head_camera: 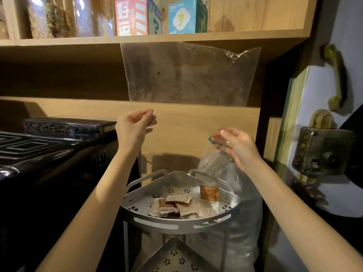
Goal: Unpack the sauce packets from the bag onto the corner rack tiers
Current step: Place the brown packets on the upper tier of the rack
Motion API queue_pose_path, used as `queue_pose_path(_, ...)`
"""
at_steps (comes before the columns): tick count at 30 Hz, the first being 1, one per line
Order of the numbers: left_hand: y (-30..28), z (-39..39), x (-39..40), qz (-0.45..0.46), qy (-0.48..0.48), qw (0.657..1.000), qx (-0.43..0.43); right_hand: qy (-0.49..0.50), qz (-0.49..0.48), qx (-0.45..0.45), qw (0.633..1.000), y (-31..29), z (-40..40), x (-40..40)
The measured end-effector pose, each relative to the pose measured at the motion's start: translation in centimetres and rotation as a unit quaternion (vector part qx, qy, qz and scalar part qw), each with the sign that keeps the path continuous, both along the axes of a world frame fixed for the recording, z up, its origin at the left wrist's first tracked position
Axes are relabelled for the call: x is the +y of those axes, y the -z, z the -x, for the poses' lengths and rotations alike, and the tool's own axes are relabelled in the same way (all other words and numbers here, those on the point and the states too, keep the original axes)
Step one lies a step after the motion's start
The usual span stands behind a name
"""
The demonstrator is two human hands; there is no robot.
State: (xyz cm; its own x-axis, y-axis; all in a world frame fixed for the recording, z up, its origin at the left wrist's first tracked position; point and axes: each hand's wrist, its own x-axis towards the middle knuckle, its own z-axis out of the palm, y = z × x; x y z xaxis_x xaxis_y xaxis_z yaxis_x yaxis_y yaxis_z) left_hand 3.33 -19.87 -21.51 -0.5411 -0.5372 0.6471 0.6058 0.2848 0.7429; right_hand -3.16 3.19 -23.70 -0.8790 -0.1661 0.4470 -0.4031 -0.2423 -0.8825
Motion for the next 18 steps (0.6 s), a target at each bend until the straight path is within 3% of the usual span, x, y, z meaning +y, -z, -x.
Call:
queue_pose_path(7,-1.8,-1.8,0.3,0.024,0.066,0.997,0.037,0.028,0.037,0.046,0.998,-2.4,-1.0,2.3)
queue_pose_path(13,-2.4,-2.7,0.3,0.108,0.157,0.979,-0.066,0.014,0.057,0.051,0.997,-3.9,-2.3,4.7)
queue_pose_path(18,-2.4,-3.7,1.1,0.105,0.174,0.978,-0.04,-0.016,0.062,0.037,0.997,-4.0,-3.5,7.1)
